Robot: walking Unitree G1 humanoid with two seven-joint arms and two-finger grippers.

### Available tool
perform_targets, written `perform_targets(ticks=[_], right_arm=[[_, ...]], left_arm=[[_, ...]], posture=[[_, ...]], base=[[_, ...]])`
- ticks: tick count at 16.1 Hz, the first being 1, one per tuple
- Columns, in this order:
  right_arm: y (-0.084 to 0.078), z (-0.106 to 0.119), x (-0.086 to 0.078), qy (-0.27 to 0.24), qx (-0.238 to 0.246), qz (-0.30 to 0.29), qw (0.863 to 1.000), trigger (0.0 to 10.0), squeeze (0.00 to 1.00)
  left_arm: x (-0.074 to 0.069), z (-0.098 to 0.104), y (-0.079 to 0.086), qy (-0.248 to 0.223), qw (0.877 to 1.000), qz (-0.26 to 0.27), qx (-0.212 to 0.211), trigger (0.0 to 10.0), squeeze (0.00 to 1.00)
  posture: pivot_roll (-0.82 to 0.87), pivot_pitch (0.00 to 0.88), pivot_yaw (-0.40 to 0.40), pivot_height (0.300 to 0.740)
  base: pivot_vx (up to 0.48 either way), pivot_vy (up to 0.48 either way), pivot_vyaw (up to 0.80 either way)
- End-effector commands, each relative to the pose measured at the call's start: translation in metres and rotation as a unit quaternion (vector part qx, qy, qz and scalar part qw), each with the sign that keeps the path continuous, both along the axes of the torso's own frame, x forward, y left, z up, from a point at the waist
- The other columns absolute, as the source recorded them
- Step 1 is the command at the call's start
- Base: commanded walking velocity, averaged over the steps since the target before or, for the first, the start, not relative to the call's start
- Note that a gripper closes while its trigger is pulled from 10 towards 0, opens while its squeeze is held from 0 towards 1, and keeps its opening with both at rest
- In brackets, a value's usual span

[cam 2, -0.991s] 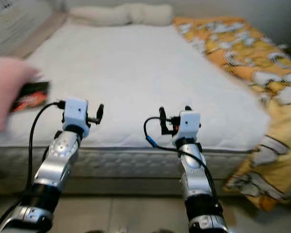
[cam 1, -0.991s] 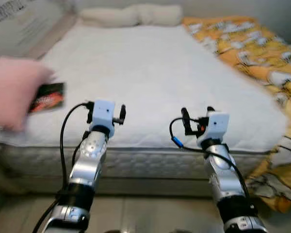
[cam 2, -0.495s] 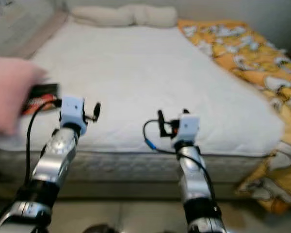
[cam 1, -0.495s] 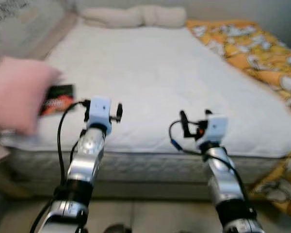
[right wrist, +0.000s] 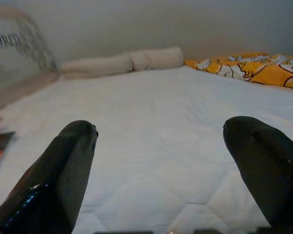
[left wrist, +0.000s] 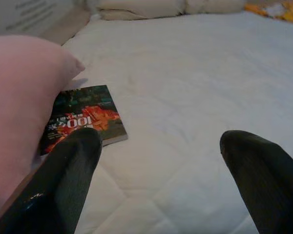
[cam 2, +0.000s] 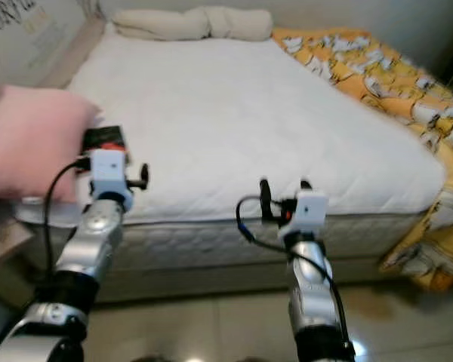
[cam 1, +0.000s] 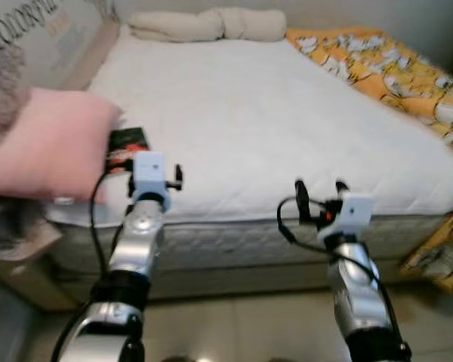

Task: Clean up the room

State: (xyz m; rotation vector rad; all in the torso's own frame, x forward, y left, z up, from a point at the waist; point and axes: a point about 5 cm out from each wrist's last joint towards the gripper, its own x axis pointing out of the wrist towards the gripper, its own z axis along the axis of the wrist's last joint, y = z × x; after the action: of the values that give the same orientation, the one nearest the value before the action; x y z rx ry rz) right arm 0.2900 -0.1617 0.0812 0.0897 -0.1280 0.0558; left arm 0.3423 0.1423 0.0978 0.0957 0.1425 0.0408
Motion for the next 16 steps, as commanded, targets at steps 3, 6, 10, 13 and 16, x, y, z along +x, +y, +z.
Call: perform_targets(ticks=[3, 6, 10, 13, 16], right_arm=[[-0.005, 0.0, -0.001, 0.0, -0.003, -0.008, 1.0, 10.0, 0.17], [-0.004, 0.0, -0.001, 0.001, -0.003, -0.005, 1.0, 10.0, 0.18], [-0.012, 0.001, -0.002, -0.004, 0.011, -0.025, 1.0, 10.0, 0.18], [-0.017, -0.002, -0.003, 0.01, 0.024, -0.04, 0.999, 10.0, 0.17], [-0.014, -0.003, 0.0, 0.017, 0.02, -0.03, 0.999, 10.0, 0.16]], left_arm=[[0.003, 0.006, -0.018, -0.012, 0.999, -0.042, 0.017, 10.0, 0.0], [0.002, 0.005, -0.018, -0.01, 0.999, -0.046, 0.02, 10.0, 0.0], [0.0, 0.002, -0.016, -0.009, 1.0, -0.027, -0.001, 10.0, 0.0], [-0.003, -0.002, -0.015, -0.002, 1.0, -0.014, -0.009, 10.0, 0.0], [-0.007, 0.001, -0.024, -0.017, 0.999, -0.026, -0.006, 10.0, 0.0]], posture=[[-0.02, 0.0, -0.017, 0.736], [-0.02, 0.0, -0.019, 0.736], [-0.01, 0.0, -0.023, 0.736], [-0.01, 0.0, -0.023, 0.736], [-0.01, 0.0, -0.022, 0.736]], base=[[0.0, 0.459, 0.0], [0.0, 0.46, 0.0], [0.0, 0.343, 0.0], [0.0, 0.0, 0.0], [0.444, 0.0, 0.0]])
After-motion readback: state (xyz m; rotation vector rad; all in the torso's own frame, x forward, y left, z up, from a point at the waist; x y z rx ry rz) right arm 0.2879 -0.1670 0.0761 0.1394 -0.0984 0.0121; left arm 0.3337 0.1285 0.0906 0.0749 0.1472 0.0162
